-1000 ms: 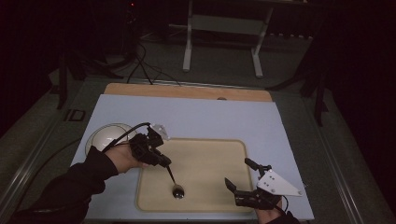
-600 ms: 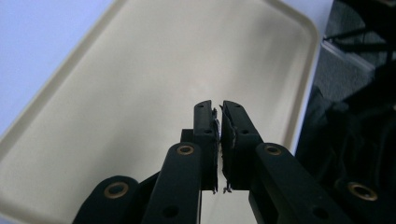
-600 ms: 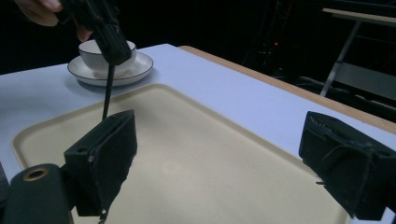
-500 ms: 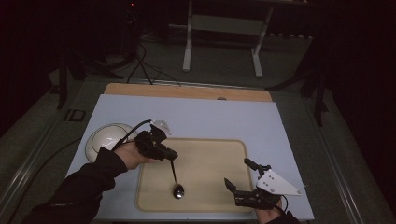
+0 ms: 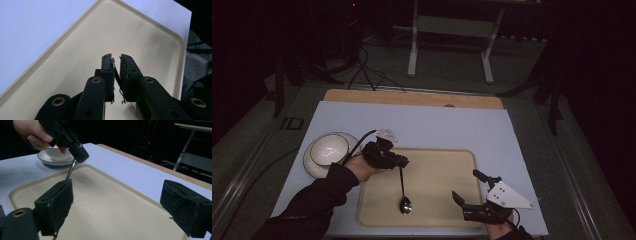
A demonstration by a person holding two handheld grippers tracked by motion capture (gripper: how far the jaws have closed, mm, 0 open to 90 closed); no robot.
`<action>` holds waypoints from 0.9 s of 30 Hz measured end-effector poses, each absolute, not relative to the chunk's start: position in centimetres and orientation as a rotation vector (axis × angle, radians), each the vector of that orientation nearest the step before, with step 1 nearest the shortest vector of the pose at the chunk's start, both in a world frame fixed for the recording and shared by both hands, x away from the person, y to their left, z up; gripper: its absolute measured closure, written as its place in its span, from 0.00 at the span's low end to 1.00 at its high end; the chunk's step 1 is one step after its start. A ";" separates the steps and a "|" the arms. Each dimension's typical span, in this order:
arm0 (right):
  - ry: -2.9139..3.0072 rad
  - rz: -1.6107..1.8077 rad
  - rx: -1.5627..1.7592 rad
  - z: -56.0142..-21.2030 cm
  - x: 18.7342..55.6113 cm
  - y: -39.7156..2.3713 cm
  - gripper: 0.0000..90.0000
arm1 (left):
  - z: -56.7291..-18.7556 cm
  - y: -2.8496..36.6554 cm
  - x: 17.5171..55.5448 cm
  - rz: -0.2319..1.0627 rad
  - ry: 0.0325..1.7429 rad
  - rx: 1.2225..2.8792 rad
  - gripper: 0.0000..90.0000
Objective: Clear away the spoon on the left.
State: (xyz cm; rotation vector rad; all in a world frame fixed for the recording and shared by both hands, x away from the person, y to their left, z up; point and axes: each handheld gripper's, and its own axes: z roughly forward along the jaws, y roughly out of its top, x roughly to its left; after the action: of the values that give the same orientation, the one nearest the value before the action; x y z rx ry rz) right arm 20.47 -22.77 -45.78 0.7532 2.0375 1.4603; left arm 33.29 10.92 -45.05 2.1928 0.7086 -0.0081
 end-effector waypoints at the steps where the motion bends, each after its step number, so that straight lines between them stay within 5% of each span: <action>1: 2.038 1.462 0.754 -45.8 20.5 -22.8 0.13 | -45.3 10.9 33.4 -0.010 0.713 2.188 0.90; 27: 2.042 1.468 0.759 -45.9 20.6 -22.7 0.13 | -50.8 9.7 35.6 0.030 0.929 2.069 0.83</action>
State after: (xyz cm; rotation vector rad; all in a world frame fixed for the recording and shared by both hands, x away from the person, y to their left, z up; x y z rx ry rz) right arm 20.57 -22.74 -45.86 0.7592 2.0421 1.4676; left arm 35.57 9.74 -50.85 2.0694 0.9290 0.0301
